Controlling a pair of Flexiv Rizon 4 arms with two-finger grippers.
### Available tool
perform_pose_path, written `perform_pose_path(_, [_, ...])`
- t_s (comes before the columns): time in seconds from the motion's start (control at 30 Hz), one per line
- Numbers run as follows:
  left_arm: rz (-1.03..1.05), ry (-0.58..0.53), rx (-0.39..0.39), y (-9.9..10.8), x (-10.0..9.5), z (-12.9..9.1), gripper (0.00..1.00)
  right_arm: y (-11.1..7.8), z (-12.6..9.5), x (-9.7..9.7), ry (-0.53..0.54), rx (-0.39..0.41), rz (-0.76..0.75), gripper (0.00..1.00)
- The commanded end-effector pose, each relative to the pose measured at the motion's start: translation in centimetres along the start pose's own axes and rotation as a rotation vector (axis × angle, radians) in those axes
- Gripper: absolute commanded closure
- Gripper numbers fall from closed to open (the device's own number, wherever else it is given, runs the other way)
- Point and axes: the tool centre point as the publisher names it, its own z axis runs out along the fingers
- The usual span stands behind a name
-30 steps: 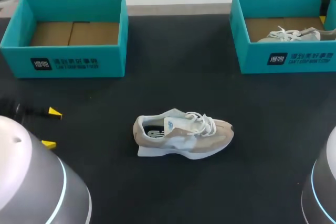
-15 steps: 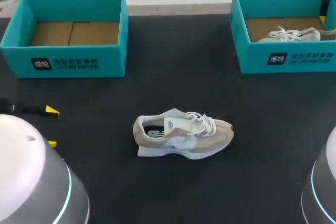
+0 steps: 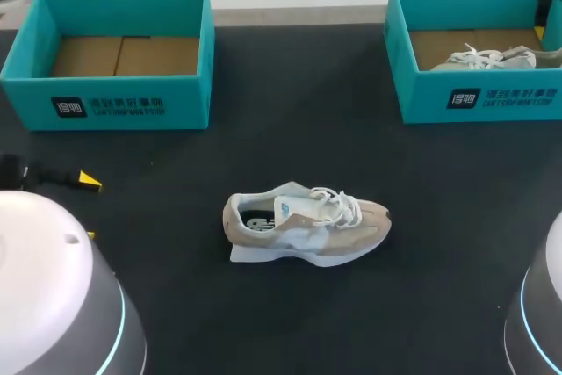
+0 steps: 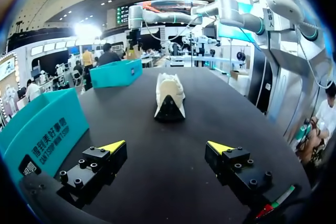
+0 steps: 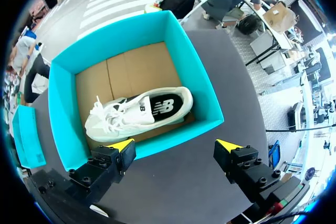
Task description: Take the shoe out of the shoebox, open the shoe tongue, remove and reinsert the insole, then place the shoe into the shoebox
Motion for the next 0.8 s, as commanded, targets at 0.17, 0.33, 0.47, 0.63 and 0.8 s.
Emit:
perform_pose_path(0.17, [-0.042,-0.091,0.051,-0.4,-0.1,1.5,0.0,0.0,0.0,0.0,0.001,-0.001,0.0,0.0])
perform_pose_path(0.33, [-0.017,-0.073,0.086,-1.3,0.6,4.1,0.0,0.0,0.0,0.0,0.001,-0.001,0.0,0.0])
perform_pose_path(0.47, [-0.003,-0.036,0.077,-1.9,1.0,6.2,0.0,0.0,0.0,0.0,0.001,-0.001,0.0,0.0])
perform_pose_path(0.63, [0.02,-0.008,0.061,-2.7,1.2,8.4,0.0,0.0,0.0,0.0,0.001,-0.001,0.0,0.0])
perform_pose_path(0.8, [0.037,-0.004,0.06,-2.9,1.5,10.7,0.0,0.0,0.0,0.0,0.001,-0.001,0.0,0.0])
